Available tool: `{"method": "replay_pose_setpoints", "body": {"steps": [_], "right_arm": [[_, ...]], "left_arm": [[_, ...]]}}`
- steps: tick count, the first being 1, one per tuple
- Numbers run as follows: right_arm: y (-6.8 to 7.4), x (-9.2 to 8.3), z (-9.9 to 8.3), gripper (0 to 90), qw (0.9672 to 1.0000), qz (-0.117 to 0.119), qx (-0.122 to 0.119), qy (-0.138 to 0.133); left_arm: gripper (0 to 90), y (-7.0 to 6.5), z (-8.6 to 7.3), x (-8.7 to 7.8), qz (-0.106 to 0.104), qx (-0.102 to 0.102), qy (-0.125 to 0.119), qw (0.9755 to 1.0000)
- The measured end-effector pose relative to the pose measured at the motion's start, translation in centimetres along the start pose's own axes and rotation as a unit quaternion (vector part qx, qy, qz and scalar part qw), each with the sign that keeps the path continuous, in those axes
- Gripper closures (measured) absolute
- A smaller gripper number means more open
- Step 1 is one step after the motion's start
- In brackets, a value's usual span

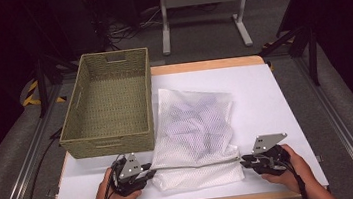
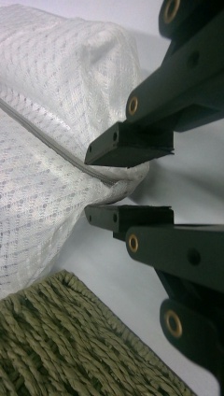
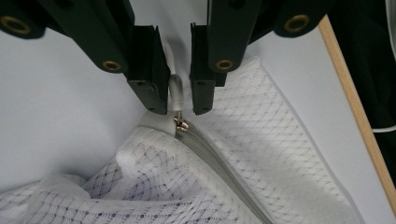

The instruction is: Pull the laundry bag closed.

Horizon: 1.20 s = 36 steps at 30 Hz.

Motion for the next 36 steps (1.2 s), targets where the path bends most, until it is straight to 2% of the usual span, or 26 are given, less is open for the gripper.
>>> {"method": "replay_pose_setpoints", "body": {"steps": [1,2,5,8,10,11,12,14,15,19,22,25,29,33,34,36], "right_arm": [[0.1,-0.2,0.1,74.0,1.0,0.002,-0.006,-0.005],[0.2,-0.4,0.3,69.8,0.9999,-0.002,-0.011,-0.012],[0.2,-1.1,0.6,66.8,0.9994,-0.007,-0.018,-0.028],[-0.2,-1.7,1.1,58.4,0.9979,-0.029,-0.024,-0.051],[-0.3,-1.8,1.1,55.7,0.9975,-0.035,-0.024,-0.055],[-0.7,-2.0,1.2,50.7,0.9961,-0.054,-0.033,-0.061],[-0.7,-2.0,1.2,50.7,0.9961,-0.054,-0.033,-0.061],[-1.1,-2.2,1.2,46.6,0.9952,-0.063,-0.027,-0.07],[-1.3,-2.3,1.3,44.4,0.9941,-0.071,-0.026,-0.077],[-2.1,-2.3,1.1,37.9,0.9917,-0.095,-0.029,-0.082],[-2.8,-2.3,0.7,33.8,0.9899,-0.114,-0.022,-0.081],[-3.5,-2.4,0.3,29.1,0.9876,-0.128,-0.014,-0.089],[-4.6,-2.5,-0.3,25.7,0.9849,-0.148,-0.006,-0.089],[-5.7,-2.4,-1.5,21.5,0.9821,-0.166,0.01,-0.088],[-5.8,-2.3,-1.6,21.2,0.982,-0.166,0.012,-0.091],[-6.2,-2.1,-2.0,20.0,0.9816,-0.166,0.018,-0.093]], "left_arm": [[65.2,0.0,0.0,-0.2,-0.002,0.0,-0.003,1.0],[62.3,0.0,0.1,-0.4,-0.001,-0.002,-0.007,1.0],[50.6,0.1,0.2,-0.9,0.002,-0.006,-0.01,0.9999],[39.5,0.1,0.4,-1.3,0.009,0.002,-0.017,0.9998],[37.0,0.2,0.5,-1.4,0.015,0.001,-0.018,0.9997],[29.9,0.5,0.4,-1.6,0.025,0.0,-0.018,0.9995],[28.3,0.5,0.4,-1.6,0.025,0.0,-0.018,0.9995],[26.8,0.8,0.4,-1.8,0.026,-0.006,-0.023,0.9994],[24.9,0.9,0.3,-2.0,0.037,-0.002,-0.021,0.9991],[18.8,1.3,-0.4,-2.8,0.052,0.007,-0.025,0.9983],[15.8,1.8,-0.7,-3.6,0.054,0.004,-0.034,0.9979],[13.5,2.5,-1.1,-4.4,0.053,-0.005,-0.046,0.9975],[11.8,3.8,-1.6,-5.2,0.062,-0.016,-0.062,0.996],[7.7,5.0,-2.3,-5.6,0.072,-0.025,-0.067,0.9949],[7.5,5.3,-2.5,-5.7,0.078,-0.028,-0.071,0.994],[7.3,5.5,-2.6,-5.8,0.077,-0.033,-0.075,0.9937]]}}
Point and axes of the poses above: each handheld gripper's, and its own axes: x roughly forward along the jaws, z roughly out of its top, y roughly to its left, the point moved 9 cm from there along x, roughly forward along the jaws, and after that the axes turned 8 degrees about -x, right-handed, at the moved point
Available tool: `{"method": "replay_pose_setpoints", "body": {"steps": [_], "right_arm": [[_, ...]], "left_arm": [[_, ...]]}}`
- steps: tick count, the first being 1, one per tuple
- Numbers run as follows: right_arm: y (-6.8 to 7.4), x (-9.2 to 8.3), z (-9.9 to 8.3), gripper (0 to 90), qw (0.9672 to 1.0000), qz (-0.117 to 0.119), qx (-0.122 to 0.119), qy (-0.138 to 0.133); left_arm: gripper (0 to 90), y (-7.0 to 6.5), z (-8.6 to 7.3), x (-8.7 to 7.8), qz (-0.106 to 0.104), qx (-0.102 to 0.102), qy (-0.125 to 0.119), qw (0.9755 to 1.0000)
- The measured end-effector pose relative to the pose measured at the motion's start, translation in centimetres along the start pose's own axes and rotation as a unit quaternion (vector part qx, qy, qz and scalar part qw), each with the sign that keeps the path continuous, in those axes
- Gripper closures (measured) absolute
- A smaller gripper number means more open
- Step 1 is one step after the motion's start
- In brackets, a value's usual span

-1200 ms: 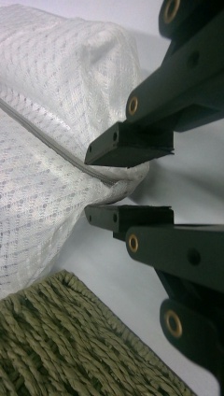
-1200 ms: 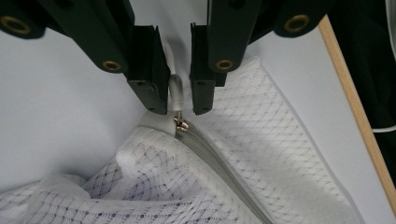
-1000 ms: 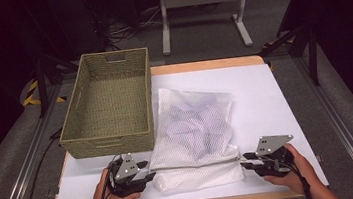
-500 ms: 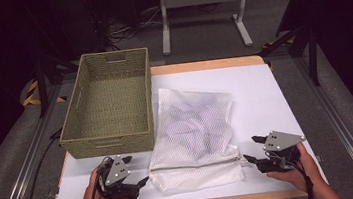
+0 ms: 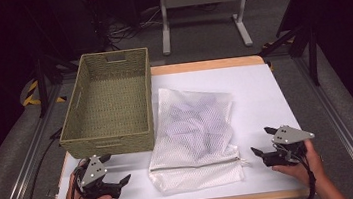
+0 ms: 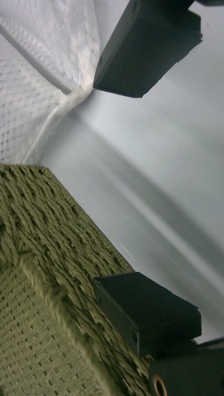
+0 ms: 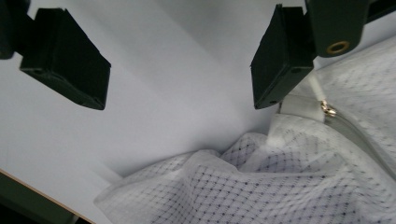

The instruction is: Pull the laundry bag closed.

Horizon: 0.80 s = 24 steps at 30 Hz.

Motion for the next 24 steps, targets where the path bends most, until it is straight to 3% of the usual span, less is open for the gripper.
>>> {"method": "replay_pose_setpoints", "body": {"steps": [5,8,14,24], "right_arm": [[-0.5,0.5,-0.8,17.6,0.9999,-0.009,0.008,-0.001],[-1.0,0.5,-1.1,16.0,0.9997,-0.018,0.016,-0.008],[-1.6,0.8,-1.7,14.7,0.999,-0.029,0.034,-0.006],[-1.4,0.9,-1.9,13.9,0.9989,-0.033,0.032,-0.007]], "left_arm": [[6.6,0.8,-0.6,0.4,0.011,-0.024,-0.003,0.9996],[6.3,0.9,-0.9,0.6,0.019,-0.017,0.006,0.9997],[5.5,1.0,-0.7,0.3,0.015,-0.026,-0.005,0.9995],[5.7,1.3,-0.6,0.6,0.016,-0.027,-0.001,0.9995]]}}
Point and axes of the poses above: each handheld gripper's, and its own axes: x roughly forward along the jaws, z roughly out of its top, y roughly to its left, the point moved 9 cm from there along x, roughly forward along the jaws, and after that the axes turned 8 degrees about -x, right-handed, at the moved point
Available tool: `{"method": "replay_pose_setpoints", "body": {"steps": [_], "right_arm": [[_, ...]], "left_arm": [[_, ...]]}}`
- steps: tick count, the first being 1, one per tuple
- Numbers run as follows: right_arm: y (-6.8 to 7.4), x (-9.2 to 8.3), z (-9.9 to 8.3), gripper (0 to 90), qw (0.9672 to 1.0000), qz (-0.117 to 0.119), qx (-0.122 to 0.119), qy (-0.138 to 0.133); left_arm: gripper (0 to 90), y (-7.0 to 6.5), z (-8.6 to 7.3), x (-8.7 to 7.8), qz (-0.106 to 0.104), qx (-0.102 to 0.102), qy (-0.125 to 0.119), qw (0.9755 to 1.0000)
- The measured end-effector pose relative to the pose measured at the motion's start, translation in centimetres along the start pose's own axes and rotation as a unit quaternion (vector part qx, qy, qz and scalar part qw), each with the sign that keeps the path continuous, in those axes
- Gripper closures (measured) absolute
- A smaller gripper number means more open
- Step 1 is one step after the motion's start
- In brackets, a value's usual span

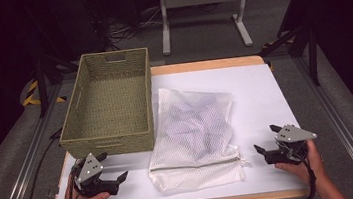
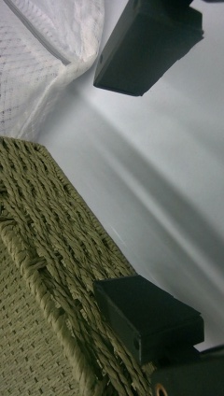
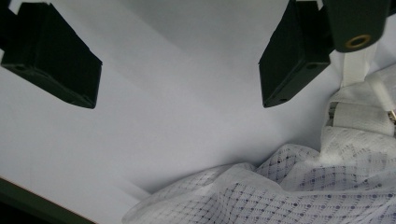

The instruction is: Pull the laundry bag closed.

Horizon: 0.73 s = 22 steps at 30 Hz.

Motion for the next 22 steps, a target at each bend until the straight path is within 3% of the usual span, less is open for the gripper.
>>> {"method": "replay_pose_setpoints", "body": {"steps": [16,22], "right_arm": [[-0.12,-0.03,-0.01,14.1,1.0,-0.001,0.001,-0.001],[-0.12,-0.13,-0.14,15.0,1.0,-0.001,0.002,0.003]], "left_arm": [[5.6,0.63,-0.18,0.01,0.006,-0.015,0.006,0.9998],[5.4,0.21,-0.08,0.38,0.004,-0.015,0.011,0.9998]]}}
Point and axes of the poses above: each handheld gripper's, and its own axes: x roughly forward along the jaws, z roughly out of its top, y roughly to its left, the point moved 9 cm from there along x, roughly forward along the jaws, and after that the axes turned 8 degrees about -x, right-handed, at the moved point
